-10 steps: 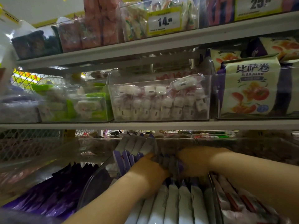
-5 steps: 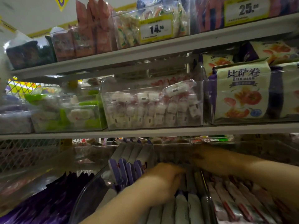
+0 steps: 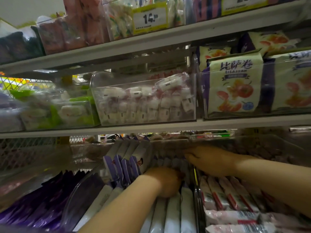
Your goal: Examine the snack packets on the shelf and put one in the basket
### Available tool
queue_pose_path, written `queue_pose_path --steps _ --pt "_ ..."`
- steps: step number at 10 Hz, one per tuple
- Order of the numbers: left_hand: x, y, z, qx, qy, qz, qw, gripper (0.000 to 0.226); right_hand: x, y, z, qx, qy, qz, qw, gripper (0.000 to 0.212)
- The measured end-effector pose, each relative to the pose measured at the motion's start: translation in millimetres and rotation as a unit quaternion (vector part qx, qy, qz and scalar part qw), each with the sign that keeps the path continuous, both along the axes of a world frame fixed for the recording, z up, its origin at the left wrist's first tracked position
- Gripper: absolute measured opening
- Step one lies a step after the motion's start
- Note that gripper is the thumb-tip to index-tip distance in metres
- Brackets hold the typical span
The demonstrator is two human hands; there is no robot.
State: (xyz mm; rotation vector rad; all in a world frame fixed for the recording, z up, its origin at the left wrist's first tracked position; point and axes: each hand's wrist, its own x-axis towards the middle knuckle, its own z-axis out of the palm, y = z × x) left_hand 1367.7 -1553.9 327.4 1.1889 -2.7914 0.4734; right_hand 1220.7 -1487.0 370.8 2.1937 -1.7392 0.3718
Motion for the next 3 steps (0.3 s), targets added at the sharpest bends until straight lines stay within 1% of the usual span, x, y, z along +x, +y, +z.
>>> queue_pose_path --steps 1,2,3 --pt "5 21 9 0.028 0.010 0.003 1.000 0.036 9 12 9 0.017 0.005 -0.023 1.000 0.039" --pt "22 43 5 0.017 0.097 -0.011 0.995 0.037 25 27 9 0.026 -0.015 -0.013 0.999 0.034" --pt "61 74 -2 -0.011 0.233 -0.051 0.971 0.044 43 60 12 0.001 -0.047 0.034 0.998 0.028"
